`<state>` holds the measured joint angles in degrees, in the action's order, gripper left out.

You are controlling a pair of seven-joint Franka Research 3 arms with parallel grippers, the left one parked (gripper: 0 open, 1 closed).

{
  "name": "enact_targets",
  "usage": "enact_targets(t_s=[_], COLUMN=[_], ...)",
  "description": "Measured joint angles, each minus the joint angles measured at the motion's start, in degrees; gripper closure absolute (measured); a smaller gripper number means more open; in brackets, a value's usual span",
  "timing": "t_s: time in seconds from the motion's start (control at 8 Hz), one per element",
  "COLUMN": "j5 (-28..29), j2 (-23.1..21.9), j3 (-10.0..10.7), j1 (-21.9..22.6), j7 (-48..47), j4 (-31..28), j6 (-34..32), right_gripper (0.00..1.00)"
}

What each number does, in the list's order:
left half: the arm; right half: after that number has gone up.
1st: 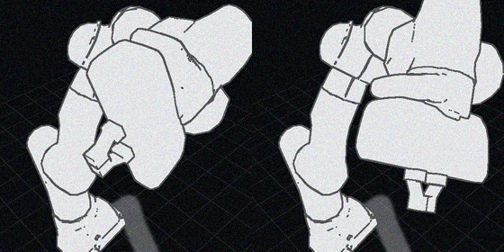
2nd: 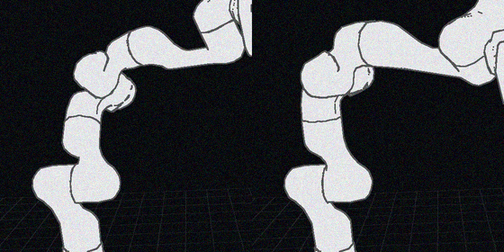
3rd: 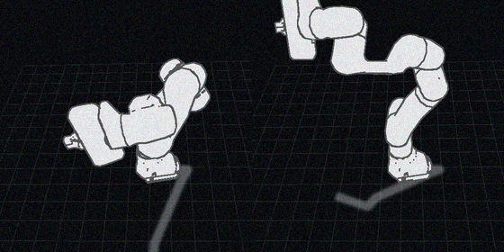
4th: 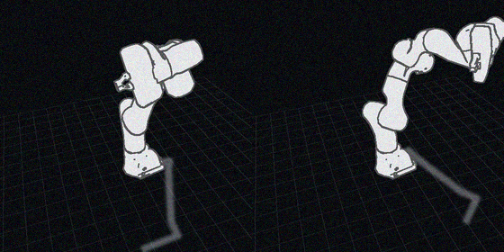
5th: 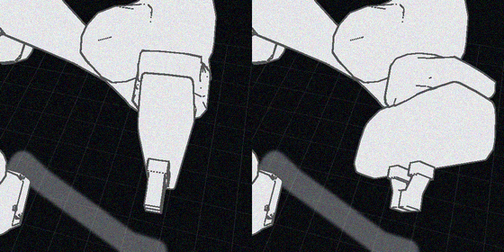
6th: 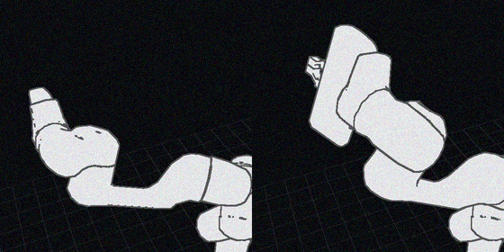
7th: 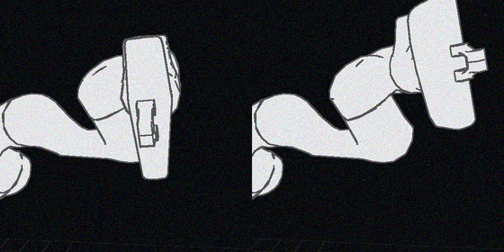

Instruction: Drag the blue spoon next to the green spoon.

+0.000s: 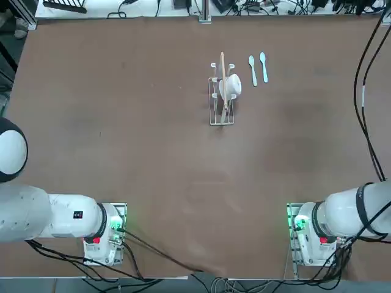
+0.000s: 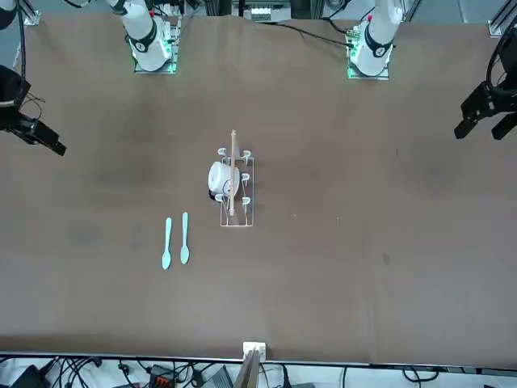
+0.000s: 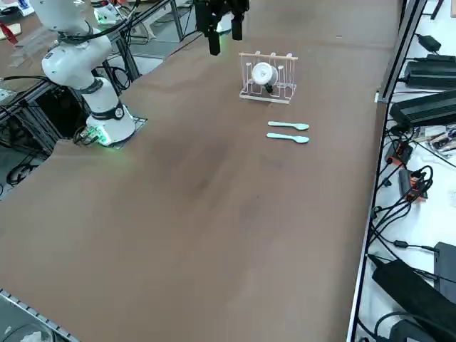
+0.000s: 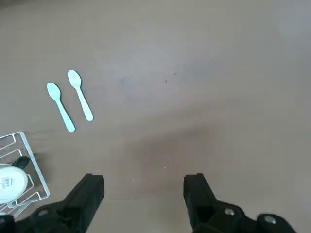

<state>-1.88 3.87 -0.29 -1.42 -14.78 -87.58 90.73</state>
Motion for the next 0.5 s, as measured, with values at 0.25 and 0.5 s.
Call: enact_targets(t_s=[0.25, 0.5], j5=[0.00, 0.00], j2=[0.38, 0.83], j3=[0.00, 0.00], j1=[0.00, 0.00], j7=[0.02, 0.03], j4=[-0.01, -0.01], j6=[-0.09, -0.09], right_gripper=[0.00, 0.00])
